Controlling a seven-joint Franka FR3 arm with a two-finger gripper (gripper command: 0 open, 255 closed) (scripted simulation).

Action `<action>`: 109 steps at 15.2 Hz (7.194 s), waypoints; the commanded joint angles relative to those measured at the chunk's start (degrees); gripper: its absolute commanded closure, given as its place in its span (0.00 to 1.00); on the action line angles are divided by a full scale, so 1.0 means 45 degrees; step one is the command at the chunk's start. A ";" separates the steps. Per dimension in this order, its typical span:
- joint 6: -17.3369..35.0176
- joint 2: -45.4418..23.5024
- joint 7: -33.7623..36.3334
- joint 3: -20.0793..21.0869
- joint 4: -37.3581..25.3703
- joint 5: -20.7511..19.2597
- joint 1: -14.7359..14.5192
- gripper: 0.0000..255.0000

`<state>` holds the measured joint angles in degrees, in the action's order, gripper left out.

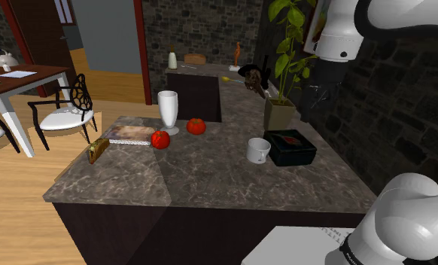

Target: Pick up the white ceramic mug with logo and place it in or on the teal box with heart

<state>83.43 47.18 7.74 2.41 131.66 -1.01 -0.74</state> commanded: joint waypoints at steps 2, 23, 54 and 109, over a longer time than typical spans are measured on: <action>0.0422 -0.0232 -0.0039 -0.0042 0.0204 -0.0033 0.0018 0.00; 0.8485 -0.8376 -0.0729 -0.0812 0.0414 -0.0493 0.0423 0.00; 1.0258 -1.0283 -0.0829 -0.0910 0.0319 -0.0516 0.0504 1.00; 0.7230 -0.6466 -0.4017 -0.3039 0.0897 -0.1409 0.1953 1.00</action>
<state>115.19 18.28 -10.30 -11.17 135.16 -7.31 8.01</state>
